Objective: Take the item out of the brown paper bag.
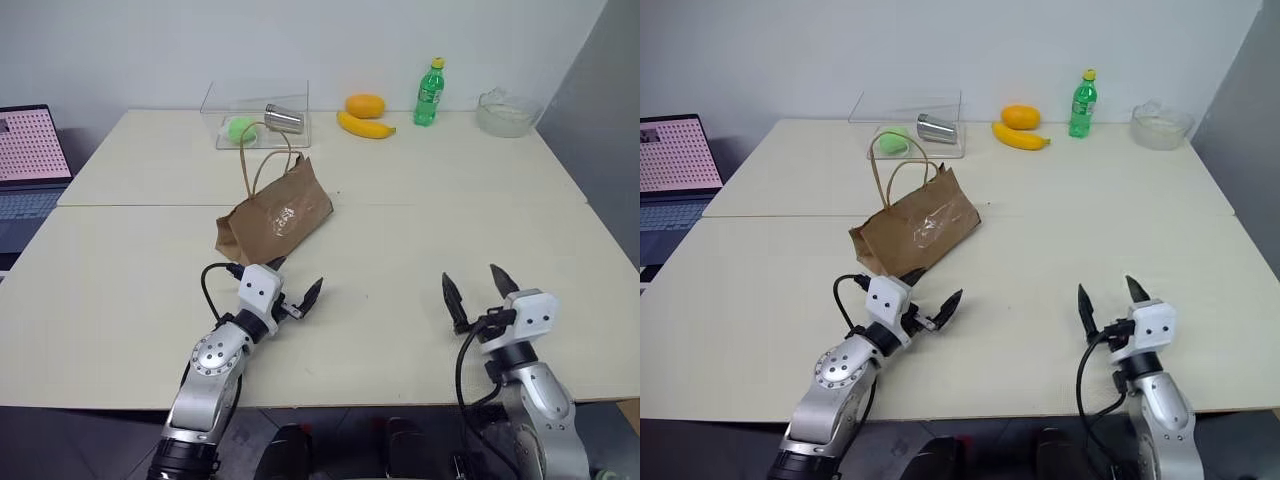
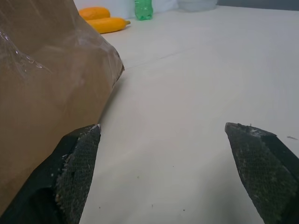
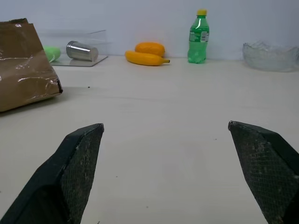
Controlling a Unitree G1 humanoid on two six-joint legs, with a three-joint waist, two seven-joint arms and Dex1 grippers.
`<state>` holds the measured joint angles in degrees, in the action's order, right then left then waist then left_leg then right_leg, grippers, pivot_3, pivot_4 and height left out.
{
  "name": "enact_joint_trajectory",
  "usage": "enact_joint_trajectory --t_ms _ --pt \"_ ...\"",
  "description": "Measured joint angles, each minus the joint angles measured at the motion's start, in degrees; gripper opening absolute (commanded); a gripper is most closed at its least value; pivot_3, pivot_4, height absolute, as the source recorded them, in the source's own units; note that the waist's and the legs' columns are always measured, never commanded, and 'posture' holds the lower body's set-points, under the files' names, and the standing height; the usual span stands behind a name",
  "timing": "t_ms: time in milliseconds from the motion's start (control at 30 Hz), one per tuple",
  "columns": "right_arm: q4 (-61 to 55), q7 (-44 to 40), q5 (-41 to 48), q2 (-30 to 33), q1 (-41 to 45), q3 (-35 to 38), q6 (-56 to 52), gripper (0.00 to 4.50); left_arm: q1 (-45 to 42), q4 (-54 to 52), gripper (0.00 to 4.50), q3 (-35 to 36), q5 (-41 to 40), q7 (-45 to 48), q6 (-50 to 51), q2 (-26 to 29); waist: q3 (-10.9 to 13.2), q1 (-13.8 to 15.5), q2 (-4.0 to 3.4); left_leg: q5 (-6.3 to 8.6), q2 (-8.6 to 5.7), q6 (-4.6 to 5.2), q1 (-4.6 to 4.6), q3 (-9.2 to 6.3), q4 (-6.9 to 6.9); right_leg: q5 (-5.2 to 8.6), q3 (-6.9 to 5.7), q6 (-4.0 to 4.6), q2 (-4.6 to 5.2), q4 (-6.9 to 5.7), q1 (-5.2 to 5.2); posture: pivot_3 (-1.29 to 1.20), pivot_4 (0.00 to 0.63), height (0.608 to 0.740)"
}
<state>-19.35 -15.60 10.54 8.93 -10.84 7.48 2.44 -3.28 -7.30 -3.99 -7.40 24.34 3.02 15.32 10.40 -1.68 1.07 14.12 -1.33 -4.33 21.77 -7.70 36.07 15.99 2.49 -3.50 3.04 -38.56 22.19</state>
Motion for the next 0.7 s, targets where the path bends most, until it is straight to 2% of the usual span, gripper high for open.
enact_joint_trajectory --t_ms 500,600,700 --pt "2.3 -1.7 -0.2 0.5 1.0 -1.1 0.6 4.5 -0.9 2.0 4.48 -0.1 1.2 -2.4 -1.0 -1.3 0.0 -0.1 0.0 0.0 0.01 0.0 0.0 0.0 0.0 0.0 0.0 0.0 0.0 -0.02 0.01 0.0 0.15 0.74" --pt "2.2 -1.9 -0.2 1.1 1.8 -1.2 0.1 4.5 0.0 0.4 4.48 0.0 1.5 -2.7 -0.4 -1.3 0.0 0.0 0.0 0.0 0.0 0.0 0.0 -0.01 0.0 0.0 0.0 0.0 0.0 -0.01 0.0 0.0 0.15 0.74" --pt "-0.1 -5.5 0.1 4.9 2.7 -3.5 -1.6 4.5 0.8 -5.6 4.48 1.2 -1.3 -2.6 4.3 -1.3 0.0 -0.1 -0.01 0.0 0.01 0.0 0.02 -0.01 0.0 0.0 0.0 -0.01 0.0 -0.01 0.02 0.0 0.15 0.74"
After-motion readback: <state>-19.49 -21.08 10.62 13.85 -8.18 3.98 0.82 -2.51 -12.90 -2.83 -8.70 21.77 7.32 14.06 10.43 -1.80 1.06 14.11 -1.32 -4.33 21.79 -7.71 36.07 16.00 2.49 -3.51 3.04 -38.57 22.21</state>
